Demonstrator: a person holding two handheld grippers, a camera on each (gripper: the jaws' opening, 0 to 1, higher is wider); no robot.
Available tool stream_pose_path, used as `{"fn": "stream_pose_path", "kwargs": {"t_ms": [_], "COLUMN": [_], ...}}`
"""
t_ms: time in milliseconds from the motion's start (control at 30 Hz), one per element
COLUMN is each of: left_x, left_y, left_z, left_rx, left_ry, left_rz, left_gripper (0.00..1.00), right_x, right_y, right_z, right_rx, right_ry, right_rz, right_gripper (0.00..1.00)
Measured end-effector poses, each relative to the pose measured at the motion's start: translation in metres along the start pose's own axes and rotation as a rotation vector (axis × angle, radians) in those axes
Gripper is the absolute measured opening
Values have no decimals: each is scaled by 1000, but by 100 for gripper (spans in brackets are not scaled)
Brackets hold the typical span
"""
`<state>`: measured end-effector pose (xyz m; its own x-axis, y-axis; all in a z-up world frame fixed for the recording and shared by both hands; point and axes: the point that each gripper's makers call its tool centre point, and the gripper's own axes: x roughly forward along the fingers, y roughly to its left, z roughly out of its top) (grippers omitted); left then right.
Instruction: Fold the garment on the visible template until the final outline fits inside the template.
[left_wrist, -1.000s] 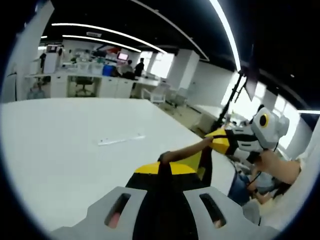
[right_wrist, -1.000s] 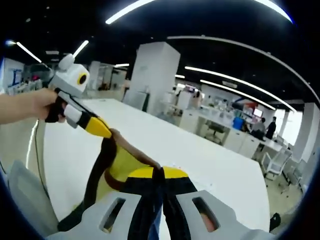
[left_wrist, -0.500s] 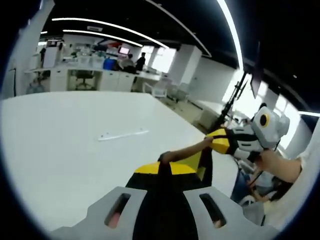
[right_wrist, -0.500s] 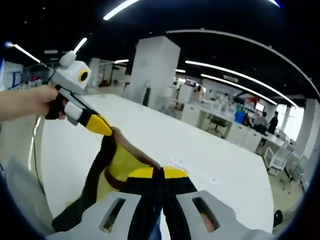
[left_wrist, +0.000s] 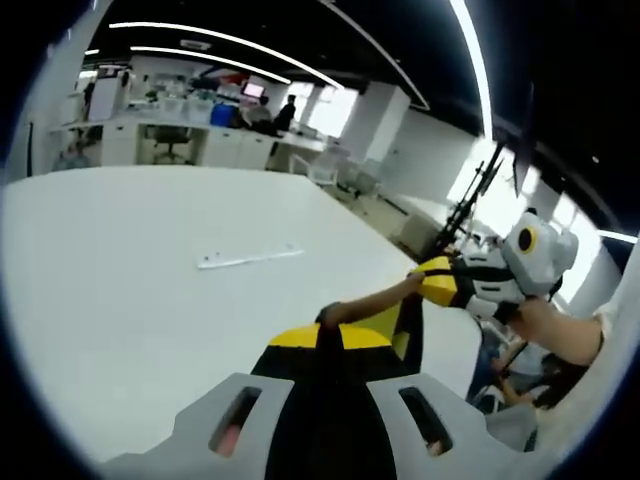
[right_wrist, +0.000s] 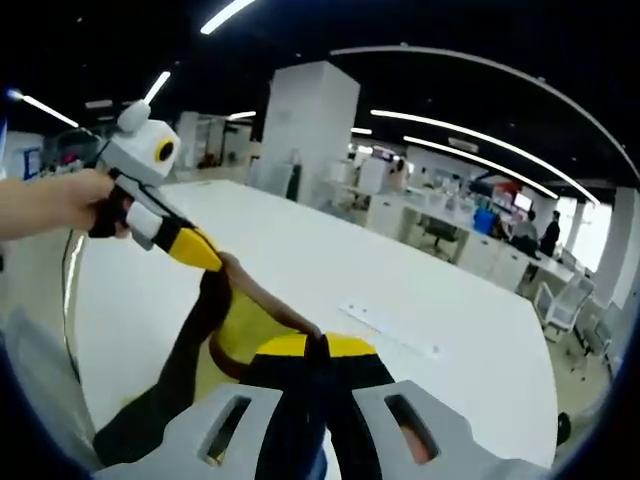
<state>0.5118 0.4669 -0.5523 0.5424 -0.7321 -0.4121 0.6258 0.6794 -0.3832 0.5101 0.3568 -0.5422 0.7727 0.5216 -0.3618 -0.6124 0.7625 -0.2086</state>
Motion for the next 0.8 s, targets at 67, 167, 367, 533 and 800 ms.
{"fn": "stream_pose_path", "kwargs": {"t_ms": [67,167,367,533,800], "left_x": [3,8,15,19,28], "left_y": [4,8,12,17,25], "left_z": [-1,-2,-5,-7,-9], "left_rx": [-3,-10,-15,-23,-30], "left_ry": [3,5,12,16,26], "left_rz": [3,3,7,10,10], "left_gripper": [1,1,1,1,1], "right_x": [4,9,17,24,34], "right_y": [-2,-5,-10,-13,-17], "right_z": [-1,-4,-9,-15,-22], "right_rx": [-2,-3,-4,-1,9], "right_ry": [3,8,17,24,36], "right_rz": [1,3,4,9,11], "right_gripper": [4,4,4,4,4]}}
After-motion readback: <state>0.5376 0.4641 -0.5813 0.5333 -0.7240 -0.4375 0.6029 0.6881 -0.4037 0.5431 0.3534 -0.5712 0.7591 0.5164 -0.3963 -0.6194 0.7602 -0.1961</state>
